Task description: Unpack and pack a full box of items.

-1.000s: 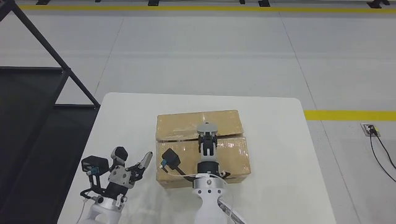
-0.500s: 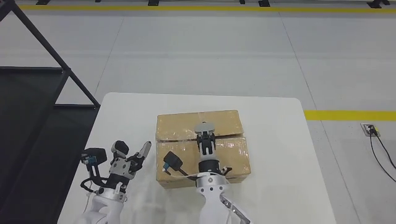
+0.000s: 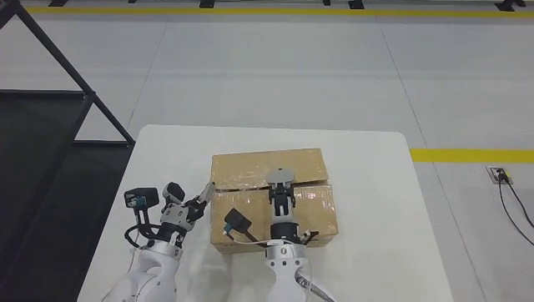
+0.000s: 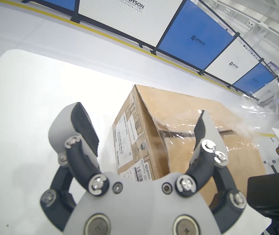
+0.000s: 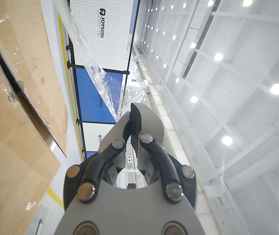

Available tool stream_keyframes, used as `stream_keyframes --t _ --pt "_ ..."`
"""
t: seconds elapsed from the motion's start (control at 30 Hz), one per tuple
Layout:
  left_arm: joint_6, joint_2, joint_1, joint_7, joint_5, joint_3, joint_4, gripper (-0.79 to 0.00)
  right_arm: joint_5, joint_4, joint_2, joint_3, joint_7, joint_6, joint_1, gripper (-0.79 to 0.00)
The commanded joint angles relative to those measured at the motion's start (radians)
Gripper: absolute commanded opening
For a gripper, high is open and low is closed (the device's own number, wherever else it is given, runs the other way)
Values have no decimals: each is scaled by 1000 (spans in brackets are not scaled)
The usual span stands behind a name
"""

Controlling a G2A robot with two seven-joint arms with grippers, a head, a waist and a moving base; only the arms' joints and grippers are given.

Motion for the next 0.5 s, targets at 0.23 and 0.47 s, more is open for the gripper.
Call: stream_keyframes --t 0.23,0.47 --pt "18 -4 -38 -27 33 37 61 0 0 10 16 -26 22 -3 18 -785" --pt "20 -6 -46 -28 41 48 82 0 0 18 29 -71 53 -28 55 -785"
